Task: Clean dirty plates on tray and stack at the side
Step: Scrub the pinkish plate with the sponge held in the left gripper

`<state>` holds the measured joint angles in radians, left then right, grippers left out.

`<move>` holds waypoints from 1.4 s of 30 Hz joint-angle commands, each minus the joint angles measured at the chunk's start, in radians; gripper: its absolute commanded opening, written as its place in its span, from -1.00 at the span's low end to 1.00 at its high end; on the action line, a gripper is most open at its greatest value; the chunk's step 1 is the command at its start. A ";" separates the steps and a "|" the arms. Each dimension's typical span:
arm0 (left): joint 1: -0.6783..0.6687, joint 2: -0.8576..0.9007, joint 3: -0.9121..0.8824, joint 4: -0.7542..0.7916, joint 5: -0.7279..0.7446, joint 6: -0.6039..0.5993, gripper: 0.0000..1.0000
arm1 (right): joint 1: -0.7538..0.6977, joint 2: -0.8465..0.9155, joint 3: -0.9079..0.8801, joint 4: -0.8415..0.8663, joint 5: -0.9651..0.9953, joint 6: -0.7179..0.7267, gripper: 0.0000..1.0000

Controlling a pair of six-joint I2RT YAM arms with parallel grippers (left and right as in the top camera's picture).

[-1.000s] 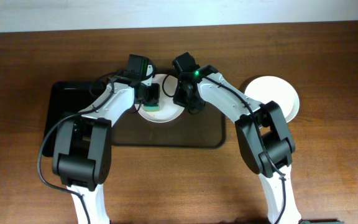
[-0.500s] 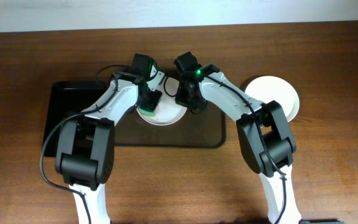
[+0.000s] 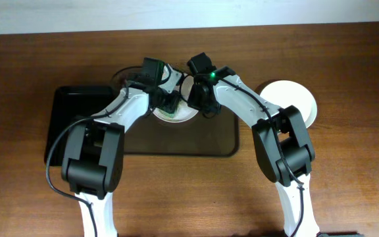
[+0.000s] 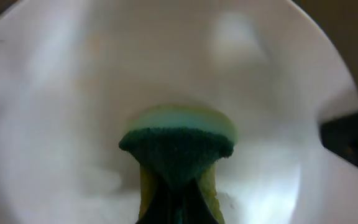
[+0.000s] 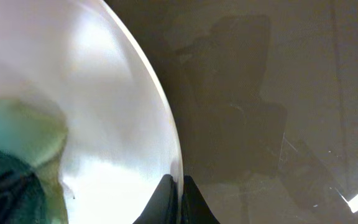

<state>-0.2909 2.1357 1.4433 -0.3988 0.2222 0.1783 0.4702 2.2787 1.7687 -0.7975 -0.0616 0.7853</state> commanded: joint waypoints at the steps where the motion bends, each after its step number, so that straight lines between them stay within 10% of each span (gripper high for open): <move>1: 0.007 0.076 -0.022 0.055 -0.262 -0.146 -0.99 | 0.021 0.023 -0.015 -0.014 -0.013 -0.011 -0.92; 6: 0.007 0.116 -0.022 -0.025 -0.558 -0.405 -0.99 | 0.021 0.023 -0.015 -0.014 -0.013 -0.018 -0.92; 14: 0.025 0.116 -0.022 0.219 -0.641 -0.416 -0.99 | 0.021 0.023 -0.015 -0.015 -0.017 -0.021 -0.92; 28: 0.063 0.114 0.250 -0.631 -0.190 -0.068 -0.99 | 0.019 0.023 -0.015 -0.005 -0.050 -0.047 -0.92; 37: 0.216 0.173 0.244 -0.545 0.055 -0.077 -0.99 | -0.082 0.024 -0.130 0.159 -0.414 -0.161 -0.92; 42: 0.149 0.235 0.244 -0.099 0.051 -0.175 -0.99 | -0.082 0.024 -0.130 0.157 -0.414 -0.161 -0.92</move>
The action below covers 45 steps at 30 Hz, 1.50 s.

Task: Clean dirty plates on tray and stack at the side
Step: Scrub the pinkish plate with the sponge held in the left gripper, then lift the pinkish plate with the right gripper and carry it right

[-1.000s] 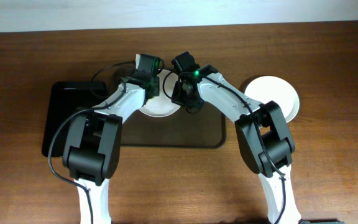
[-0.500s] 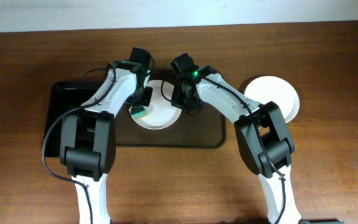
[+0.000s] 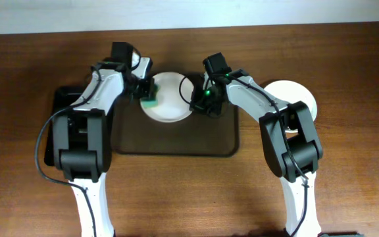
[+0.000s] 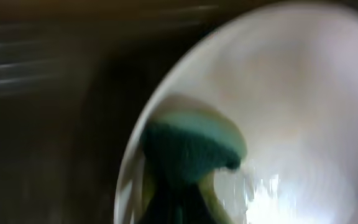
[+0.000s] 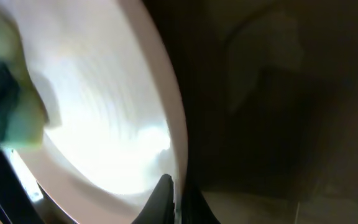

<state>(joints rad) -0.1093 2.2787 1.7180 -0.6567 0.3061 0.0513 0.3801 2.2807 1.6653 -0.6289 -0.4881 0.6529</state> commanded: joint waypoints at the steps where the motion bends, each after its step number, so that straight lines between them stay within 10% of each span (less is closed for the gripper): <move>1: -0.045 0.092 -0.031 0.227 -0.037 -0.048 -0.99 | 0.008 0.023 -0.026 -0.013 0.013 -0.029 -0.92; 9: -0.007 -0.134 -0.028 0.157 -0.225 -0.197 -0.99 | 0.008 0.023 -0.026 -0.018 0.021 -0.036 -0.92; 16: 0.080 -0.297 -0.032 -0.245 -0.153 -0.251 -0.99 | 0.004 -0.046 -0.025 -0.034 0.062 -0.074 -0.92; 23: 0.079 -0.297 -0.032 -0.238 -0.172 -0.252 -0.99 | 0.122 -0.478 -0.025 -0.328 0.957 -0.159 -0.92; 29: 0.080 -0.297 -0.035 -0.235 -0.173 -0.252 -0.99 | 0.396 -0.479 -0.029 -0.402 1.624 -0.140 -0.92; 45: 0.080 -0.297 -0.036 -0.238 -0.172 -0.252 -0.99 | 0.332 -0.286 -0.040 -0.497 1.594 -0.147 -0.92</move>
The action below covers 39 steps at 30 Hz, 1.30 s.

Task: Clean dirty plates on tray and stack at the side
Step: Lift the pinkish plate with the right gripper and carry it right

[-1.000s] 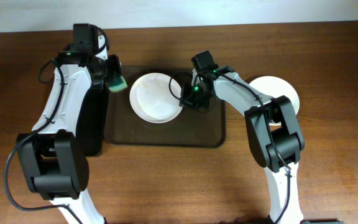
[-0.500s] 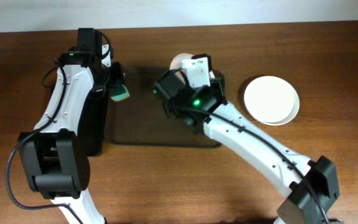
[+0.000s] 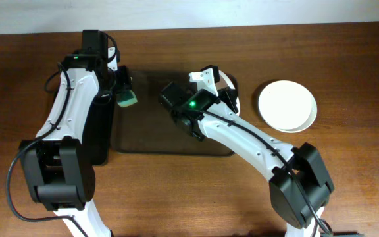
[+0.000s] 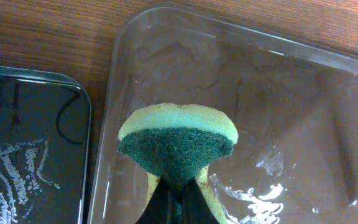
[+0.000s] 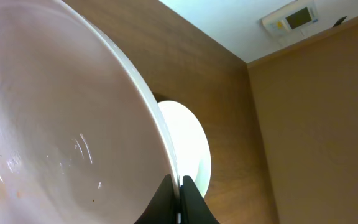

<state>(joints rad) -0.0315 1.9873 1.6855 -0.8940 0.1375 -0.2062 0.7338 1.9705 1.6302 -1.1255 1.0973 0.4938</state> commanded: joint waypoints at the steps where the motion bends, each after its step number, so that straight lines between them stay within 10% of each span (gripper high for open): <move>1: 0.002 -0.005 -0.004 -0.001 -0.004 0.006 -0.99 | -0.022 0.024 -0.005 -0.001 0.007 0.012 -0.92; 18: 0.002 -0.005 -0.004 0.000 -0.015 0.006 -0.99 | 0.152 0.034 -0.019 -0.008 -0.180 0.018 -0.92; 26: 0.002 -0.005 -0.004 0.003 -0.015 0.006 -0.99 | 0.001 -0.129 -0.014 0.052 -0.386 -0.058 -0.92; 39: 0.002 -0.005 -0.004 0.014 -0.034 0.006 -0.99 | 0.114 -0.230 -0.014 0.114 0.424 -0.148 -0.92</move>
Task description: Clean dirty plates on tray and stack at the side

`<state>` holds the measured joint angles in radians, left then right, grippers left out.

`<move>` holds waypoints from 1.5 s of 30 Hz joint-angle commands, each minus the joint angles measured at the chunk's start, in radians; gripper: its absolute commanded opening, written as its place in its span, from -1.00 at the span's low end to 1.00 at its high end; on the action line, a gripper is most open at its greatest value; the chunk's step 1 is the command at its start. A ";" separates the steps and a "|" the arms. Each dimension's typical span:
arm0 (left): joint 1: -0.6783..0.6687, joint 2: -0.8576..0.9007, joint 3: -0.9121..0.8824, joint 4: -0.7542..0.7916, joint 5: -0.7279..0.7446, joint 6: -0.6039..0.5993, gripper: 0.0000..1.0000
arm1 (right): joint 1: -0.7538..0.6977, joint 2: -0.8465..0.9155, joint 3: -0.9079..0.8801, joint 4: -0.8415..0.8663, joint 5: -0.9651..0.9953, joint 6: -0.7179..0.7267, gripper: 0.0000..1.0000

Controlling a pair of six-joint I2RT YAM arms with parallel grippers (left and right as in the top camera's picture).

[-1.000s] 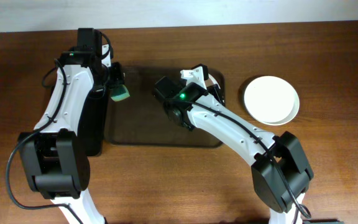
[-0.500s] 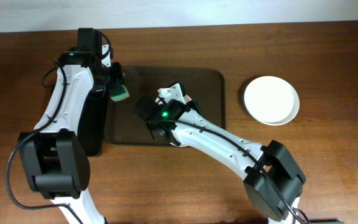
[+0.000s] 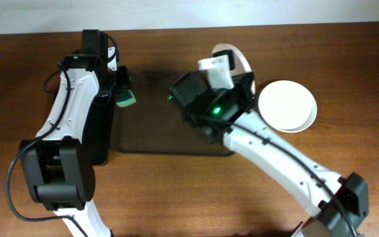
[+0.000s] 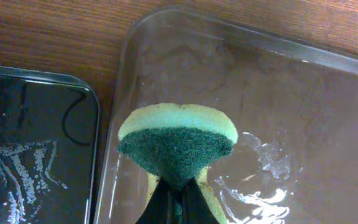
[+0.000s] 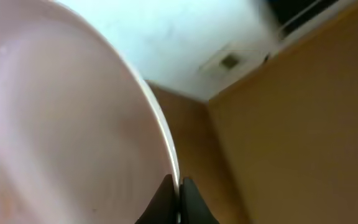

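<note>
My right gripper (image 5: 178, 186) is shut on the rim of a white plate (image 5: 61, 124), held tilted up off the tray; in the overhead view the plate (image 3: 237, 58) shows behind the raised right arm. A clean white plate (image 3: 287, 105) lies on the table to the right. My left gripper (image 4: 179, 199) is shut on a green and yellow sponge (image 4: 178, 140), held over the left end of the clear brown tray (image 4: 303, 112). Overhead, the sponge (image 3: 125, 99) hangs at the tray's left edge.
A black tray (image 3: 104, 125) lies left of the clear tray (image 3: 170, 131), under my left arm. The wooden table (image 3: 347, 164) stretches to the right and front. A white wall strip runs along the table's far edge.
My right arm has risen and moved right with the plate, now closer to the clean plate on the table. The left gripper and sponge have barely shifted.
At first both grippers were at the plate on the tray, the sponge pressed on it. Then the sponge sat at the plate's left rim. Later the left arm held the sponge at the tray's left end while the right lifted the plate, now carried further right.
</note>
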<state>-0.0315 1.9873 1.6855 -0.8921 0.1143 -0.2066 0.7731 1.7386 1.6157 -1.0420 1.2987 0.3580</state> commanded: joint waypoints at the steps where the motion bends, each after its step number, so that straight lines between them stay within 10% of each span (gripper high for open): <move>1: 0.002 -0.005 -0.004 0.019 -0.011 0.006 -0.99 | 0.085 0.002 0.000 0.038 0.221 -0.014 -0.92; 4: 0.002 -0.005 -0.004 0.020 -0.011 0.006 -0.99 | 0.077 0.002 0.000 0.037 0.183 0.021 -0.92; 14: 0.002 -0.005 -0.004 0.036 -0.032 0.006 -0.99 | -0.641 0.000 0.000 0.037 -1.137 0.040 -0.92; 20: 0.002 -0.005 -0.004 0.035 -0.194 0.132 -0.99 | -0.999 0.035 -0.089 0.151 -1.182 0.039 -0.92; 26: 0.010 -0.033 0.014 0.027 -0.269 0.201 -0.99 | -1.015 0.035 -0.403 0.403 -1.186 0.039 -0.92; 27: 0.031 -0.076 0.017 0.020 -0.269 0.201 -0.99 | -1.015 0.035 -0.412 0.404 -1.187 0.040 -0.70; 29: 0.077 -0.144 0.017 -0.008 -0.269 0.201 -0.99 | -1.015 0.035 -0.411 0.402 -1.200 0.039 0.48; 30: 0.103 -0.167 0.017 -0.037 -0.269 0.201 -0.99 | -1.015 0.033 -0.403 0.387 -1.242 0.039 0.64; 42: 0.259 -0.003 -0.022 -0.074 -0.318 0.200 -0.97 | -0.719 -0.097 -0.235 0.240 -1.347 -0.048 0.73; 45: 0.259 0.046 -0.022 -0.138 -0.317 0.200 -0.50 | -0.719 -0.097 -0.235 0.233 -1.347 -0.048 0.72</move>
<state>0.2249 2.0163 1.6638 -1.0035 -0.1921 -0.0154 0.0486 1.6466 1.3724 -0.8085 -0.0685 0.3141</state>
